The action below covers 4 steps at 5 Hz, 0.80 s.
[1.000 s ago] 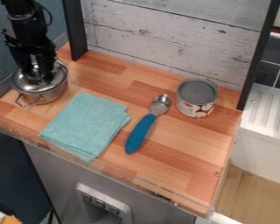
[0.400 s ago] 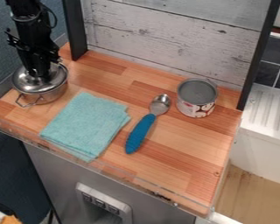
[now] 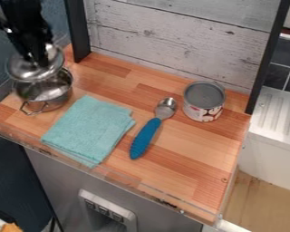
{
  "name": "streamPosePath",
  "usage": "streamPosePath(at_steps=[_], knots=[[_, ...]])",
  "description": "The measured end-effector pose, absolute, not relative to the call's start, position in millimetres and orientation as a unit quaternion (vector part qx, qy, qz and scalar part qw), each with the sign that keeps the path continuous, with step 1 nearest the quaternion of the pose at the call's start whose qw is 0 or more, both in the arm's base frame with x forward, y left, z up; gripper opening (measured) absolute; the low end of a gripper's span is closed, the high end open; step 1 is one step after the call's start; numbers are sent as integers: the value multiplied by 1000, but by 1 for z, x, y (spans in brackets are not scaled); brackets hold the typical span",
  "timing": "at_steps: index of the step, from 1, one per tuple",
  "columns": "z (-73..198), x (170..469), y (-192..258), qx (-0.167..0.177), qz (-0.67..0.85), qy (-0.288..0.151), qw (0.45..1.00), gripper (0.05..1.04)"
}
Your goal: Move the silver object over the blue cloth
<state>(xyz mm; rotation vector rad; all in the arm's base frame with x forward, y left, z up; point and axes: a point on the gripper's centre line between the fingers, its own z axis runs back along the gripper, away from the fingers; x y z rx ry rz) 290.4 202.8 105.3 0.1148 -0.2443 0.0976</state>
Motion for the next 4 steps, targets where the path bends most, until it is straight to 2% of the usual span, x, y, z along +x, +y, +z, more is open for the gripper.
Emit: streamPosePath(at_steps=[1, 3, 4], knots=[[102, 279, 173, 43, 20, -109, 993, 287], [70, 267, 120, 13, -31, -70, 997, 287], [59, 266, 100, 10, -54, -64, 996, 287]])
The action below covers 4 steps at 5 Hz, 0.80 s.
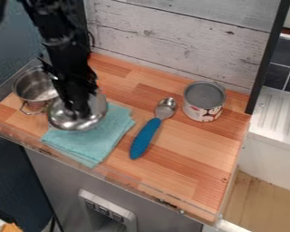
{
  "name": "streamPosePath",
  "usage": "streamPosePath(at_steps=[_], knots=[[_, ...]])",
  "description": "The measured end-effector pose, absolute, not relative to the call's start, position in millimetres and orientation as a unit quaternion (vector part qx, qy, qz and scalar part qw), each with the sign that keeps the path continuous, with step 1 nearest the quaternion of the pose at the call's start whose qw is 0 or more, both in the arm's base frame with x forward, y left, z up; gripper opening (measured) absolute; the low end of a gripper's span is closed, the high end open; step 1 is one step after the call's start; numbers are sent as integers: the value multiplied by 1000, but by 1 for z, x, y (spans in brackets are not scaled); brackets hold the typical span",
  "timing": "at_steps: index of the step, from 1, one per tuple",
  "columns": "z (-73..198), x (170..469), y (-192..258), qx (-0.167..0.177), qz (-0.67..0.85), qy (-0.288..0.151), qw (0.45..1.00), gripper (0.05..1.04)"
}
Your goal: Move the silver object over the blue cloth
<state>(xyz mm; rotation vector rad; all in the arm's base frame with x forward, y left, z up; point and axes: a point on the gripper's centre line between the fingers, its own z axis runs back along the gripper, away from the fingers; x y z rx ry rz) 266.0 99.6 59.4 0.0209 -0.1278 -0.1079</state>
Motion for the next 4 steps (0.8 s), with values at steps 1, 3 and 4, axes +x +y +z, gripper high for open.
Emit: streamPosePath(at_steps=[1, 3, 4], knots=[[53, 266, 86, 18, -77, -58, 995, 287], [26, 265, 83, 26, -80, -26, 996, 287], [24, 265, 84, 28, -80, -23, 996, 341]])
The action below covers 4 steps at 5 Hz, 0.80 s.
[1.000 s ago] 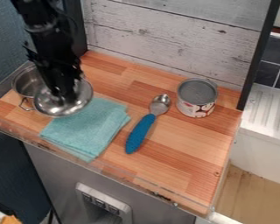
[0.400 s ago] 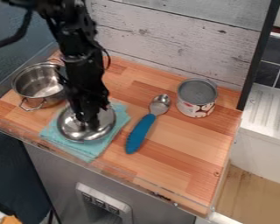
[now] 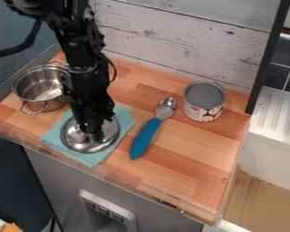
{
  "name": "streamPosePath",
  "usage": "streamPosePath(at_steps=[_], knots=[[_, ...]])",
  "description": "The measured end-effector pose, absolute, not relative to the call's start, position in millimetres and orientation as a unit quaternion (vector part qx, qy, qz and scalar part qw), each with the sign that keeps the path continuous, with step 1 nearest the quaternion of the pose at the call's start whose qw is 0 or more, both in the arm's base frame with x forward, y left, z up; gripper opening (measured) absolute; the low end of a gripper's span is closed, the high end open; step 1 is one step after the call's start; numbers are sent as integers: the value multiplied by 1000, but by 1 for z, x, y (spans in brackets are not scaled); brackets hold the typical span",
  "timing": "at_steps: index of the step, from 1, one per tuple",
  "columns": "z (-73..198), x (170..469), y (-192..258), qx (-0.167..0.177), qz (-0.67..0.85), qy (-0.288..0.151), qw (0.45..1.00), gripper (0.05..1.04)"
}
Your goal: Move the silver object over the blue cloth
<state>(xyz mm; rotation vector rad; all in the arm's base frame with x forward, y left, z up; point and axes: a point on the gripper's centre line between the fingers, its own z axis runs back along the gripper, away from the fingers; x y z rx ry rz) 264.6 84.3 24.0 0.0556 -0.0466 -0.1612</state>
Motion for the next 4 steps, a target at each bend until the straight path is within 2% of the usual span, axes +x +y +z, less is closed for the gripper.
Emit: streamPosePath(at_steps=[1, 2, 3, 4], knots=[[22, 261, 81, 18, -80, -29, 996, 634], [37, 255, 80, 13, -67, -51, 996, 932], [61, 250, 86, 21, -45, -77, 996, 1014], [73, 243, 88, 20, -32, -76, 996, 1007]])
